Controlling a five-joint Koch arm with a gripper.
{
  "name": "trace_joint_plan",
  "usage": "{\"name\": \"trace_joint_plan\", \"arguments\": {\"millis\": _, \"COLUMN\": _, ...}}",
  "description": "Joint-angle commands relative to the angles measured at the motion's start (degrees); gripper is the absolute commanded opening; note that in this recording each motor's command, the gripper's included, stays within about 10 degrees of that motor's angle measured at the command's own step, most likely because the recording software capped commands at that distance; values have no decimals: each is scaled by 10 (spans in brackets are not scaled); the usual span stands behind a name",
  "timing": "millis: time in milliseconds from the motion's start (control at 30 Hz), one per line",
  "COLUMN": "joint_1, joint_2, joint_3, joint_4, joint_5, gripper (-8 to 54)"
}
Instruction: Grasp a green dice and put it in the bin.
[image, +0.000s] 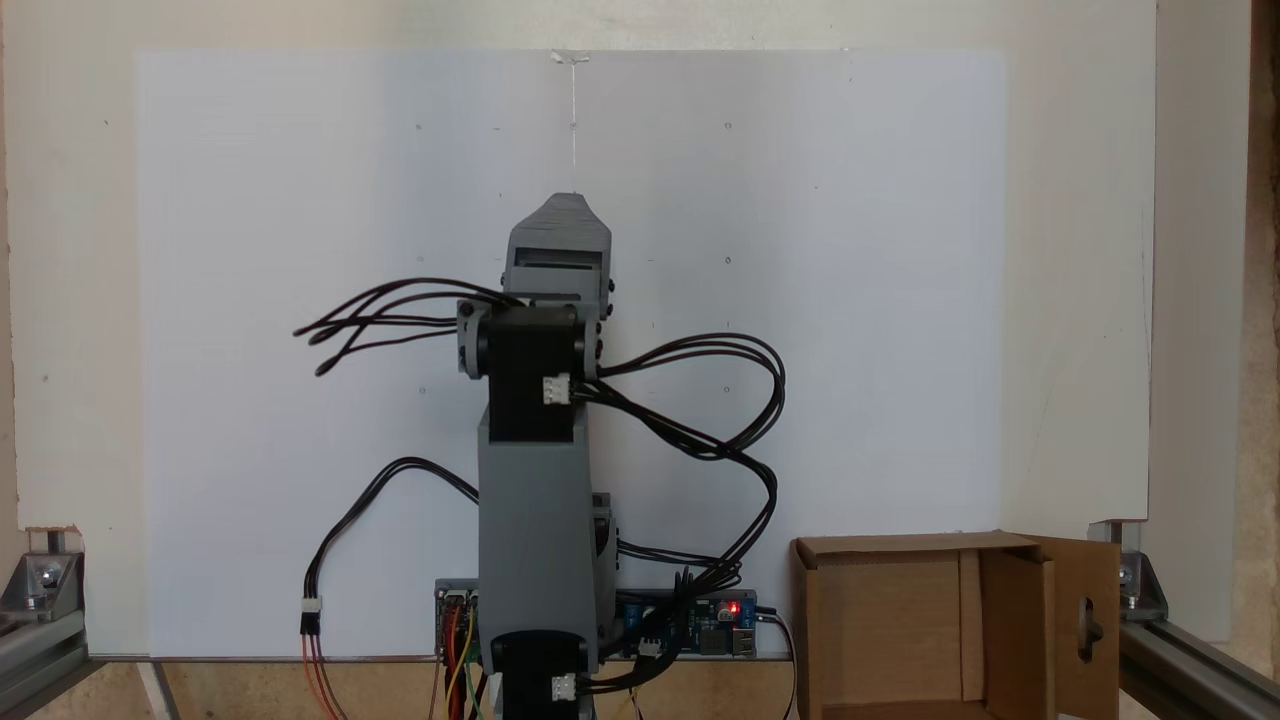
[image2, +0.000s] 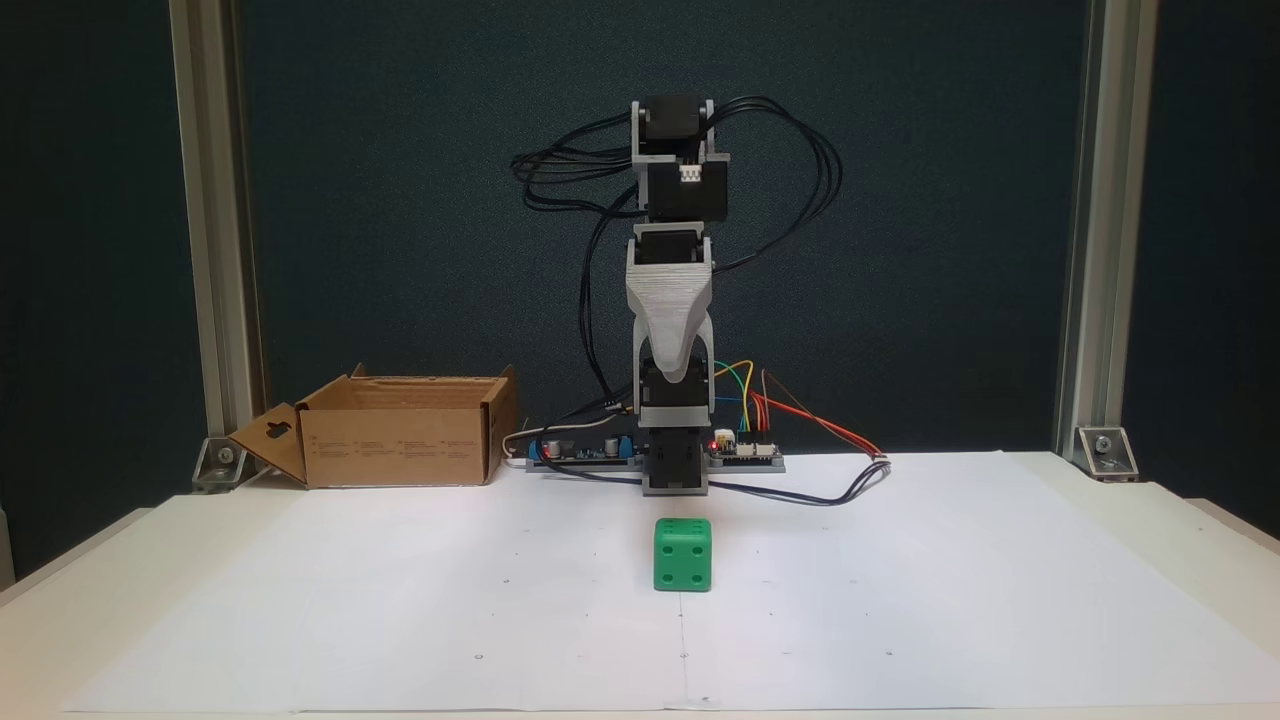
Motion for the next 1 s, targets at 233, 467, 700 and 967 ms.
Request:
{"name": "trace_joint_plan", "arguments": {"millis": 233, "joint_1": -9, "joint_2": -9, "joint_3": -40, "joint_4": 21, "joint_5": 25, "gripper": 469}}
{"name": "trace_joint_plan", "arguments": {"millis": 467, "joint_1": -9, "joint_2": -9, "joint_3": -40, "joint_4": 6, "joint_5": 29, "gripper": 469}}
{"name": "trace_joint_plan", "arguments": {"millis": 700, "joint_1": 2, "joint_2": -30, "joint_3": -40, "joint_4": -13, "joint_5": 30, "gripper": 463}}
{"name": "trace_joint_plan", "arguments": {"millis": 967, "joint_1": 28, "joint_2": -98, "joint_3": -39, "joint_4": -25, "joint_5": 29, "gripper": 463}}
